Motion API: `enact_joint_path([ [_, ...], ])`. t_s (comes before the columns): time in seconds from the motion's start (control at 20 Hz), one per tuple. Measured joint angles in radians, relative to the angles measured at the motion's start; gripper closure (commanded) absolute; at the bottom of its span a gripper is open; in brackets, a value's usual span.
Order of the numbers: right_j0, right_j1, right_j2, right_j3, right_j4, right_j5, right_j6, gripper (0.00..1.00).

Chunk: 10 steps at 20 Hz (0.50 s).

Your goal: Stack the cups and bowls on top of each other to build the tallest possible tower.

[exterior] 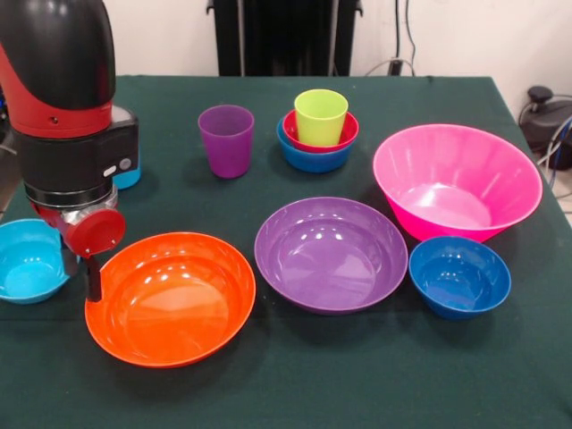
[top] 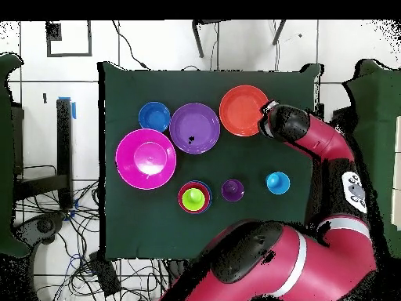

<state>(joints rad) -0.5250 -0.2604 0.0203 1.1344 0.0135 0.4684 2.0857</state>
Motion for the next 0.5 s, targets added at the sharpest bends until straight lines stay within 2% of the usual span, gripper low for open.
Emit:
enact_joint_path([
  [0.5, -0.002, -0.020, 0.000, 0.000, -0.002, 0.000, 0.000, 0.00],
])
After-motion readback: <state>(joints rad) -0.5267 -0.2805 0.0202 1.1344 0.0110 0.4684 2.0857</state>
